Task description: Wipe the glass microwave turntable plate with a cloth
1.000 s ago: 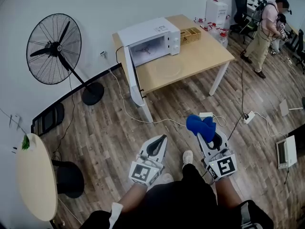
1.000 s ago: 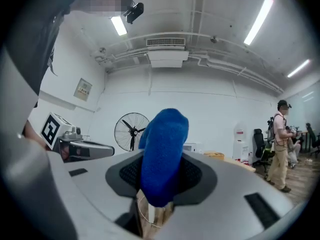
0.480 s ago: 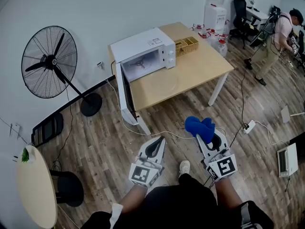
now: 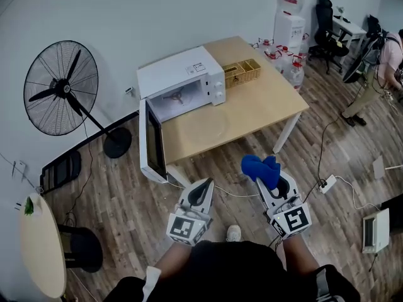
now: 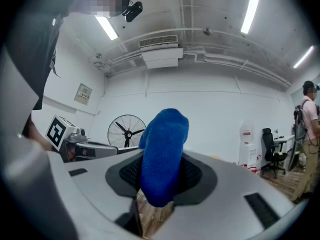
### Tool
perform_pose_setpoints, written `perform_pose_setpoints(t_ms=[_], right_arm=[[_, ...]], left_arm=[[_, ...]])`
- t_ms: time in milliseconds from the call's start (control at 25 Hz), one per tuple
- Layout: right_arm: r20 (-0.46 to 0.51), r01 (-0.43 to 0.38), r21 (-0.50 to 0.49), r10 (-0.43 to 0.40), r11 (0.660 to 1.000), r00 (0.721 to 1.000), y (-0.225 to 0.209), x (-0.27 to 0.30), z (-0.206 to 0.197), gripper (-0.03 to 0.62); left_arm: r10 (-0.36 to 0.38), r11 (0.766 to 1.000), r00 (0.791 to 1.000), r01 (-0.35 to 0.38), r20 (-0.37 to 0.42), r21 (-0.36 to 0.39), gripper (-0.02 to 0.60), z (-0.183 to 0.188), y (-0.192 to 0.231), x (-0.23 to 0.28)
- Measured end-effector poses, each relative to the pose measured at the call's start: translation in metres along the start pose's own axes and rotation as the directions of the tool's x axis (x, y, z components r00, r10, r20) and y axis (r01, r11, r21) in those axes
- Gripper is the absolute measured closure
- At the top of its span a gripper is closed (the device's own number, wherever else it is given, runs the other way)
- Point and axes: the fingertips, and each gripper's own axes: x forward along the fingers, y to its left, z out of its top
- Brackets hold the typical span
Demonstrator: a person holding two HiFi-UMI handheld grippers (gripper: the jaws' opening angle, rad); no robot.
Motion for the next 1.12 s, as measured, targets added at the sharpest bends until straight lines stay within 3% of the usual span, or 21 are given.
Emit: perform_pose_setpoints(t_ms=[520,840,1120], right_arm=[[-0.028,-0.025,0.027,0.026,0.999,0.999,-0.069,0.070,-0.029,0.459],[-0.040,-0.055,0.049,0.057,0.997,0.998,-0.095,0.163,-0.036,0.457],[-0.055,-0.076,0.006,0.077,0.997,0.996,-0.107,0.246,-0.033,0.456]], left_arm=[[0.062,0.998,0.998,-0.062,-0.033,-0.010,0.575,-0.012,0.044,0.075],[0.095,0.995,0.995,-0.096,-0.025,-0.031,0.575,-0.016,0.118,0.128],[0.093,0.995,0.995,-0.094,-0.021,-0.039,0.575,-0.011,0.181,0.170]])
